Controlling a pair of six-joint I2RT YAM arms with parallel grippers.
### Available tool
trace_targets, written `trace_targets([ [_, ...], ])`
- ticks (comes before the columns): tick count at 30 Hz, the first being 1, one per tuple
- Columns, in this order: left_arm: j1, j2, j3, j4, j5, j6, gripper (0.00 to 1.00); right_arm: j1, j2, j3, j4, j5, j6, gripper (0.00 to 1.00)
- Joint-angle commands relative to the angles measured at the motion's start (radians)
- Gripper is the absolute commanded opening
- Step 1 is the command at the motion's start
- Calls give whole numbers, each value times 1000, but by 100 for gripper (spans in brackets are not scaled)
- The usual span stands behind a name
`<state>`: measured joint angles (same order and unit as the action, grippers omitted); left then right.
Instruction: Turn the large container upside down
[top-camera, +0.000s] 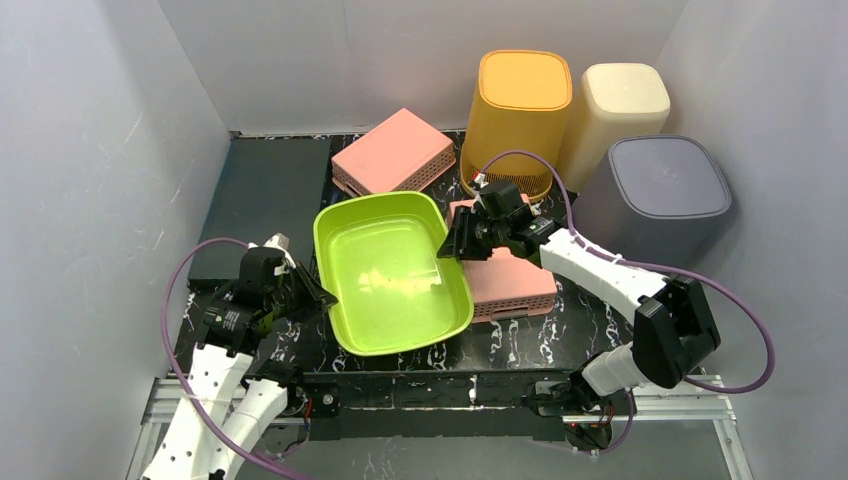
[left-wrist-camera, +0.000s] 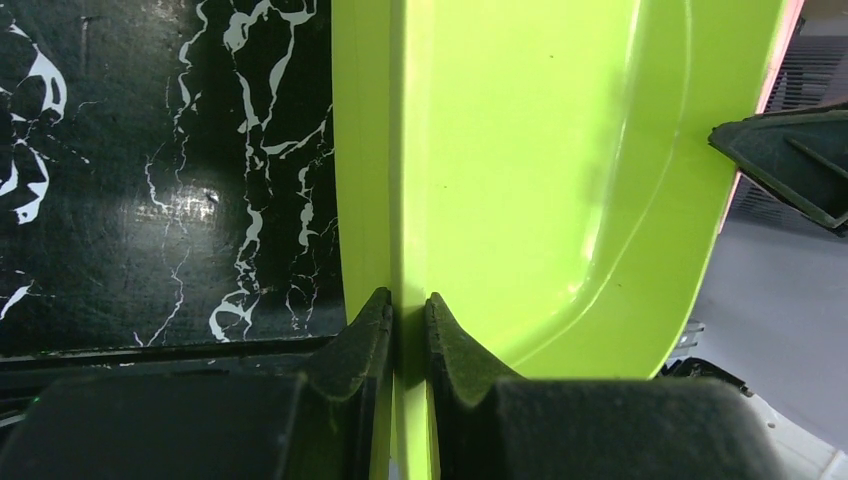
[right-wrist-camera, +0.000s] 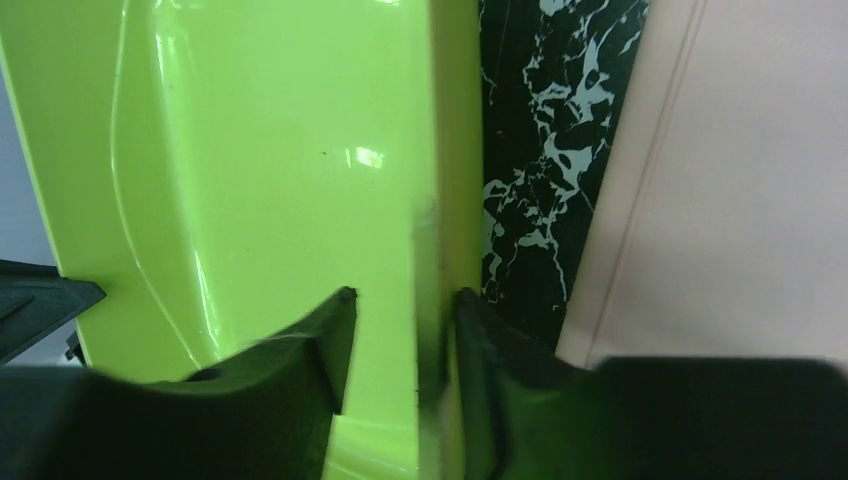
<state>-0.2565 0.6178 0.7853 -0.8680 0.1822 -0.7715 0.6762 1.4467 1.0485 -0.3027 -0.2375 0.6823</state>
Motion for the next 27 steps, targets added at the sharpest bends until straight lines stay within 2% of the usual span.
trace_targets([
  [1,4,-3,41,62,53,-24,0,2,-69,-13,90,-53,59,38],
  [3,4,-2,32,65,44,-26,0,2,-80,-12,110,-70,78,32],
  [10,4,43,-4,79,42,-4,0,2,-97,-5,196,-127,145,1],
  [16,3,108,-7,92,59,20,1,7,-115,37,228,-101,140,1],
  [20,3,147,3,93,78,35,20,27,-117,94,173,-12,71,1],
  [24,3,166,23,75,71,49,45,63,-87,179,67,83,-5,1],
  [26,3,172,48,42,34,62,56,87,-76,217,16,169,-42,1],
  [27,4,175,64,23,16,69,60,104,-69,240,-19,259,-62,1],
])
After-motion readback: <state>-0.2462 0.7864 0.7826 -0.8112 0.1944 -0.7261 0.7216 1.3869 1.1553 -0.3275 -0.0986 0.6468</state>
